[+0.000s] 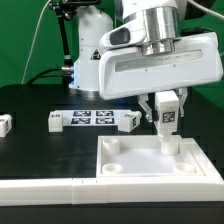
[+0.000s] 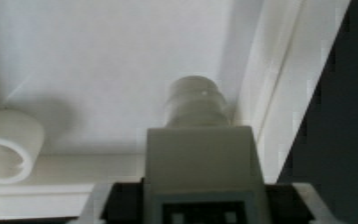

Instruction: Assemble one leg

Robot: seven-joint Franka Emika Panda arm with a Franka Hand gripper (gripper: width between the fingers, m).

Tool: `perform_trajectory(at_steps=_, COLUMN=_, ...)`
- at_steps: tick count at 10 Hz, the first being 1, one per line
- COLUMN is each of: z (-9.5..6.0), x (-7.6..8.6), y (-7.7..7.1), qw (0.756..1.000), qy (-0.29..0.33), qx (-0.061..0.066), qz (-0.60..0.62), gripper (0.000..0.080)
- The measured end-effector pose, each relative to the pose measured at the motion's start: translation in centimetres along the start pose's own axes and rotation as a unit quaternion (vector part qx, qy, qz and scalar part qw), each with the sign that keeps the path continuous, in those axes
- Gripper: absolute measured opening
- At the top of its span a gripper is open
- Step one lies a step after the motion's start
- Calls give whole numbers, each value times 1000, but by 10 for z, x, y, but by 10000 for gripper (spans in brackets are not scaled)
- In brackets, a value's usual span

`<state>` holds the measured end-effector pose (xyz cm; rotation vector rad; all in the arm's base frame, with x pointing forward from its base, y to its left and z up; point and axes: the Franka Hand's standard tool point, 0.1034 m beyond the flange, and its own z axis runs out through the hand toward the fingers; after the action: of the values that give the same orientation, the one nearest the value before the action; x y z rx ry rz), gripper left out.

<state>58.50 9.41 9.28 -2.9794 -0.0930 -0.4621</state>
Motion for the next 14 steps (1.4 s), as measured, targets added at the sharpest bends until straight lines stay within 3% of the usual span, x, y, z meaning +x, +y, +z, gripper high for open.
perform_trajectory(at_steps=3, z=-1, x=5, y=6, qw=999, qy=42, qx=-13, qz=0, gripper=288)
perform_trajectory(at_steps=4, z=-3, x=8, y=14, qw=994, qy=104, qx=-33, qz=-5, gripper=288)
perform_trajectory(at_steps=5, z=4, x=-2, y=7, qw=995, qy=90, qx=-29, qz=-7, gripper=288)
perform_trajectory(at_steps=10, z=16, x=21, y=-12, qw=995, qy=100, qx=-19, qz=-16, gripper=289)
perform_trajectory(at_steps=14, z=33, x=27, y=-10, qw=994, qy=107, qx=-21, qz=-14, gripper=289)
